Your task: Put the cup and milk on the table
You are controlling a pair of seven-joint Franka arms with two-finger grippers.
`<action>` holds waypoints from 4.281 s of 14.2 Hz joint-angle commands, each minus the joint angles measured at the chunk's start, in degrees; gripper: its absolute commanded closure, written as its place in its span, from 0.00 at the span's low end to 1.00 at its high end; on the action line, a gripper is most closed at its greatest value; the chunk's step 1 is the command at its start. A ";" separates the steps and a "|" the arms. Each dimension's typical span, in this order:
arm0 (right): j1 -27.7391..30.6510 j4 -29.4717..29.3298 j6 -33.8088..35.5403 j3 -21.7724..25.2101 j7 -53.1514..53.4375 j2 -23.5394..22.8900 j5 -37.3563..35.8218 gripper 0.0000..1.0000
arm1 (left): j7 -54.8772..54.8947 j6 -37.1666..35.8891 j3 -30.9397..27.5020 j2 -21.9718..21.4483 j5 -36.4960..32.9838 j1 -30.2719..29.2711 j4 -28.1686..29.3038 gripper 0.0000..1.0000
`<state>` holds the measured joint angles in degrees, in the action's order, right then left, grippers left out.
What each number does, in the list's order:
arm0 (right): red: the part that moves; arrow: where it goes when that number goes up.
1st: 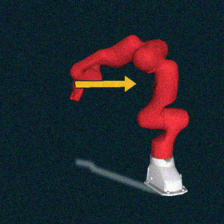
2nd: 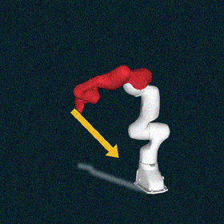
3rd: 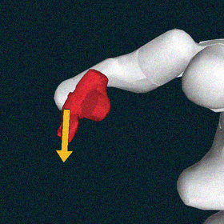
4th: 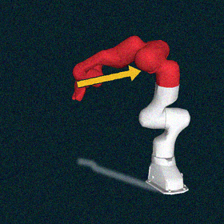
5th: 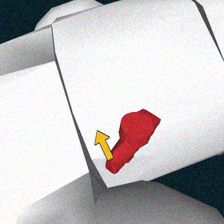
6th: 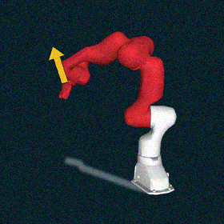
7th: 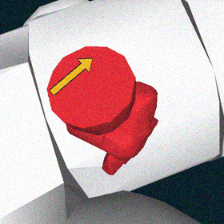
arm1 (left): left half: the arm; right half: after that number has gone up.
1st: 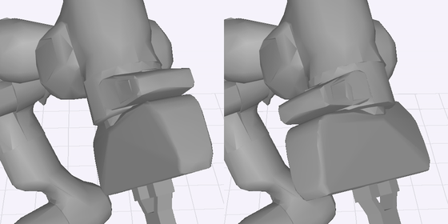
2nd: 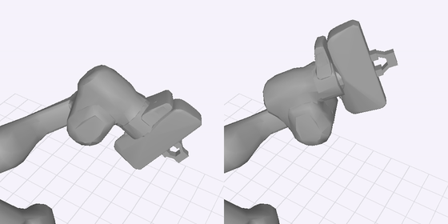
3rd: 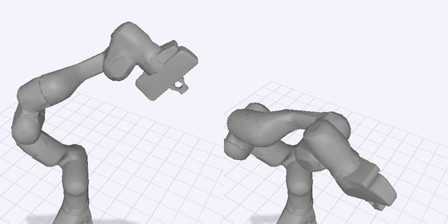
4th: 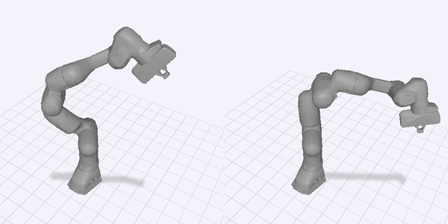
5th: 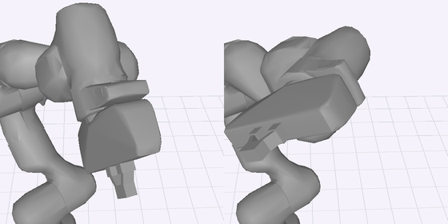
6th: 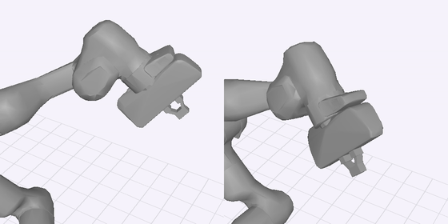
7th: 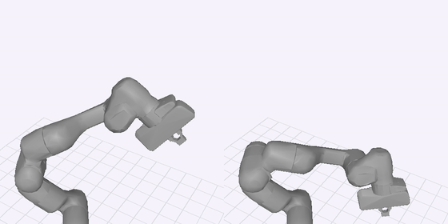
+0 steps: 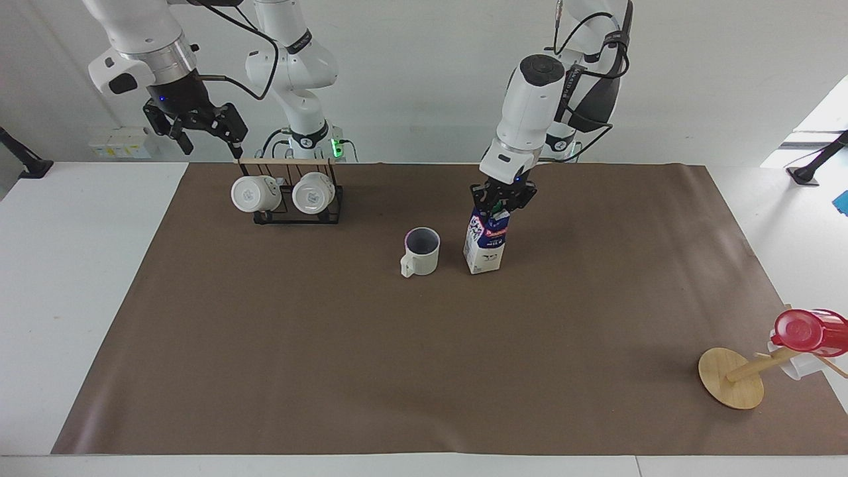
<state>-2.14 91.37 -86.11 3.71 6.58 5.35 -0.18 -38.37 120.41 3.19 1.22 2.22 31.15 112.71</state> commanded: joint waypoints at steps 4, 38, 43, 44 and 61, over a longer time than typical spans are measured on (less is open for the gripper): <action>-0.05 1.44 -1.61 -0.11 0.01 1.16 -1.31 0.00 | 0.14 -2.02 -0.90 1.06 0.33 1.45 -2.23 0.51; 0.03 1.35 -1.69 -0.11 0.37 1.07 -0.34 0.00 | 17.34 -25.29 -1.69 -0.52 -0.90 -10.92 -19.27 0.00; 0.21 -1.19 -1.17 -0.02 0.80 -0.60 -0.25 0.00 | 28.94 -29.97 -1.95 -2.89 -0.99 -19.19 -20.25 0.00; 0.47 -1.19 -1.25 -0.02 0.80 -0.78 -0.26 0.00 | 30.10 -30.76 -2.13 -2.89 -0.90 -19.98 -20.25 0.00; 0.12 -0.32 -1.78 -0.02 0.37 -0.34 0.18 0.00 | 36.88 -35.78 -1.87 -4.56 -1.17 -27.55 -22.62 0.00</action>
<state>-2.10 91.09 -87.09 3.68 6.58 4.92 -0.69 -2.96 85.58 0.67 -3.23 1.46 4.96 90.61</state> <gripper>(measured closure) 0.000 0.000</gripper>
